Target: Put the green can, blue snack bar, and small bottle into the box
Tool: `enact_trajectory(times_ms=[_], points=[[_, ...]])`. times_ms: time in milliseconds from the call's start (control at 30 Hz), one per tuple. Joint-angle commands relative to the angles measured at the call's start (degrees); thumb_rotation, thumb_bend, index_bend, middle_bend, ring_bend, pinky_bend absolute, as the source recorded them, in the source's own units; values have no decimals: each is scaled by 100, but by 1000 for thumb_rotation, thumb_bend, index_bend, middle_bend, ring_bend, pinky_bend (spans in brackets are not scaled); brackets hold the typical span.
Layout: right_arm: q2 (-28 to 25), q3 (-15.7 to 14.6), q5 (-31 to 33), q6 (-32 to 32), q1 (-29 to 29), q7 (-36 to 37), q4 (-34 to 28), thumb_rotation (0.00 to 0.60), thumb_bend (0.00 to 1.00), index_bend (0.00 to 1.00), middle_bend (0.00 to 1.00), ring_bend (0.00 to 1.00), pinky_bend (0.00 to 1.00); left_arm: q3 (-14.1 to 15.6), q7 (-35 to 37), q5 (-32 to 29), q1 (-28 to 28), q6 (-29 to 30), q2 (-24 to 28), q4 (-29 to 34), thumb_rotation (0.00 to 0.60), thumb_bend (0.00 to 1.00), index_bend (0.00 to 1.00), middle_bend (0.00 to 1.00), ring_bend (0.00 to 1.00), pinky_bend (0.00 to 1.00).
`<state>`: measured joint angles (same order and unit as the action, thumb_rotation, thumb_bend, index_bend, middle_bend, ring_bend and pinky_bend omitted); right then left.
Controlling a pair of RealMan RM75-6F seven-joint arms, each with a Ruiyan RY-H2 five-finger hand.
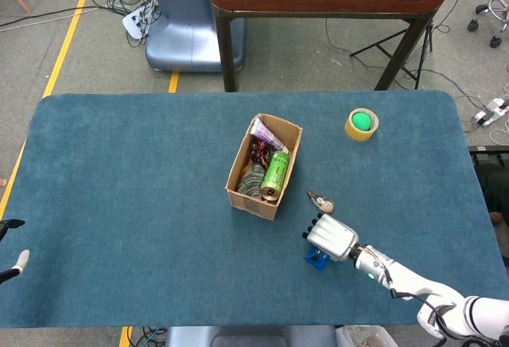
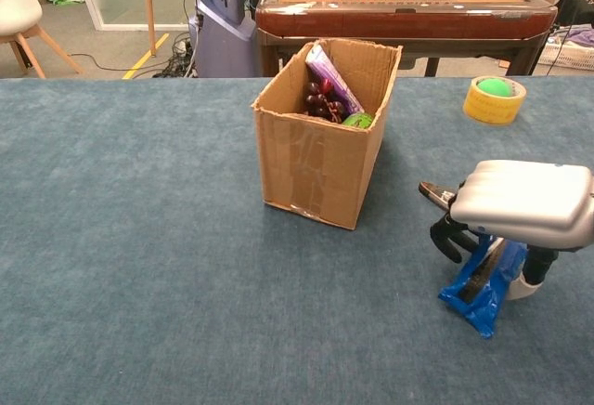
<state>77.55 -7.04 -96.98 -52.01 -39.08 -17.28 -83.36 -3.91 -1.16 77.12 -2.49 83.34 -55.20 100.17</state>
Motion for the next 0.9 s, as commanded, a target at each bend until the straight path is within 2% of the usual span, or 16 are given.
enact_trajectory(times_ms=[33, 333, 667, 900], points=[[-21, 25, -50, -170, 67, 113, 39, 600, 10, 543, 612, 538, 545, 3, -5, 2, 0, -2, -1, 1, 600, 311, 293, 317, 273, 450], [-271, 361, -58, -726, 121, 254, -153, 600, 16, 552, 620, 549, 553, 7, -53, -2, -8, -16, -15, 7, 600, 311, 293, 317, 273, 450], [-434, 1157, 147, -1226, -50, 147, -447, 600, 16, 552, 620, 549, 553, 5, -48, -1, -7, -11, -14, 11, 600, 311, 293, 317, 273, 450], [-201, 1584, 305, -1331, -276, 180, -203, 600, 16, 552, 620, 549, 553, 2, -4, 11, 6, 10, 6, 15, 600, 311, 293, 318, 273, 450]])
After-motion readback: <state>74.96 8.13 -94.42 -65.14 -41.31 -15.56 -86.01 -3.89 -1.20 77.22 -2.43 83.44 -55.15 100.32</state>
